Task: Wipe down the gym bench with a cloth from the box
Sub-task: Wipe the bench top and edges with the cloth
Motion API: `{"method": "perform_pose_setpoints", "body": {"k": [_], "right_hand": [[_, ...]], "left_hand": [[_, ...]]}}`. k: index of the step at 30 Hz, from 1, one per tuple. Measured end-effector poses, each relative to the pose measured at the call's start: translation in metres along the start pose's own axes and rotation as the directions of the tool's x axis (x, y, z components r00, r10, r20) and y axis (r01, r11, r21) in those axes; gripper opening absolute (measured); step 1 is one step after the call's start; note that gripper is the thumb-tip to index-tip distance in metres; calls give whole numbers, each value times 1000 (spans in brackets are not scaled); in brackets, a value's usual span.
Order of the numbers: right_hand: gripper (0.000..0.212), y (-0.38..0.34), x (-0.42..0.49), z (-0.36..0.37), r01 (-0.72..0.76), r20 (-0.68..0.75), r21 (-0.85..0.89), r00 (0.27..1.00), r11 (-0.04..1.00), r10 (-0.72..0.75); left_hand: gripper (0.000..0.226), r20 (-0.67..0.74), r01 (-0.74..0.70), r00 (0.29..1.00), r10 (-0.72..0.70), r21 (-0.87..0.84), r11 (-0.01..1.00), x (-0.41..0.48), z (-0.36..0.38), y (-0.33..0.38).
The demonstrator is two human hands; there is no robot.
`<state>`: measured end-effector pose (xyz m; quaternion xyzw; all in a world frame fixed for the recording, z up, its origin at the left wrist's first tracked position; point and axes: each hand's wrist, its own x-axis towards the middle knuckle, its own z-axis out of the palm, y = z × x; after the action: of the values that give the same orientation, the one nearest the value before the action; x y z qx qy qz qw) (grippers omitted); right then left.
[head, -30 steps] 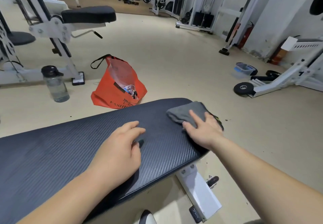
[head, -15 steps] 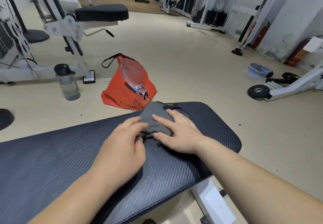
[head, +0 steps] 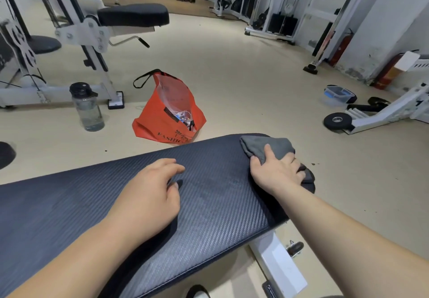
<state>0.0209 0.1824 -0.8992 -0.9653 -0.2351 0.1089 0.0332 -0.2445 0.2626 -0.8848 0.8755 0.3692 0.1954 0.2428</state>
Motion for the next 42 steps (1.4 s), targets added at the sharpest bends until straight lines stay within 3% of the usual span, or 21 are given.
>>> {"method": "perform_pose_setpoints", "body": {"k": [3,6,8,10,12,14,15,17,20,22,25,28,32,34,36,39,42], "right_hand": [[70,-39,-10,8,113,44,9,993,994,-113],[70,-91,-37,20,328,84,33,940,944,-329],[70,-119,-71,30,558,132,34,820,829,-557],[67,-127,-110,38,768,188,43,622,639,-760],[63,-116,-127,40,887,233,32,441,460,-867],[65,-95,-113,32,923,238,-3,375,386,-896],[67,-83,-99,26,912,233,-21,403,410,-885],[69,-55,-65,12,821,205,-23,563,571,-801],[66,-1,-19,-2,488,99,-16,869,873,-484],[68,27,-5,-6,254,48,-5,966,967,-253],[70,29,-22,-3,119,71,-48,991,992,-115],[73,0,-75,8,243,150,-60,961,968,-232],[76,-21,-129,17,642,279,-52,745,765,-606],[73,-18,-116,12,732,264,-91,671,675,-692],[72,-6,-84,4,674,209,-121,735,729,-645],[71,34,-35,-12,385,140,-105,918,917,-370],[70,62,-18,-17,129,93,-36,988,991,-125]], "left_hand": [[41,4,6,1000,-7,32,999,-4,-7,-7],[40,-28,34,999,-33,57,998,-11,-19,-21],[40,-74,65,995,-60,74,995,-16,-29,-32],[39,-126,99,988,-91,63,993,-15,-37,-40],[40,-163,114,981,-104,51,992,-10,-40,-42],[41,-162,96,983,-86,53,994,-6,-38,-39],[42,-148,75,987,-66,52,996,-5,-35,-35],[42,-113,43,993,-37,50,998,-7,-27,-29],[44,-65,10,998,-6,52,999,-13,-18,-18],[45,-34,-14,999,16,58,998,-16,-14,-11],[45,9,-34,999,34,63,997,-22,-11,-3],[44,28,-51,998,50,72,996,-29,-10,2],[43,3,-45,999,45,68,997,-35,-14,2],[42,-6,-32,999,32,62,998,-37,-16,0],[43,0,-26,1000,26,71,997,-40,-17,-1],[44,3,-20,1000,20,66,998,-43,-20,0],[43,-2,-20,1000,20,58,998,-43,-22,0]]}}
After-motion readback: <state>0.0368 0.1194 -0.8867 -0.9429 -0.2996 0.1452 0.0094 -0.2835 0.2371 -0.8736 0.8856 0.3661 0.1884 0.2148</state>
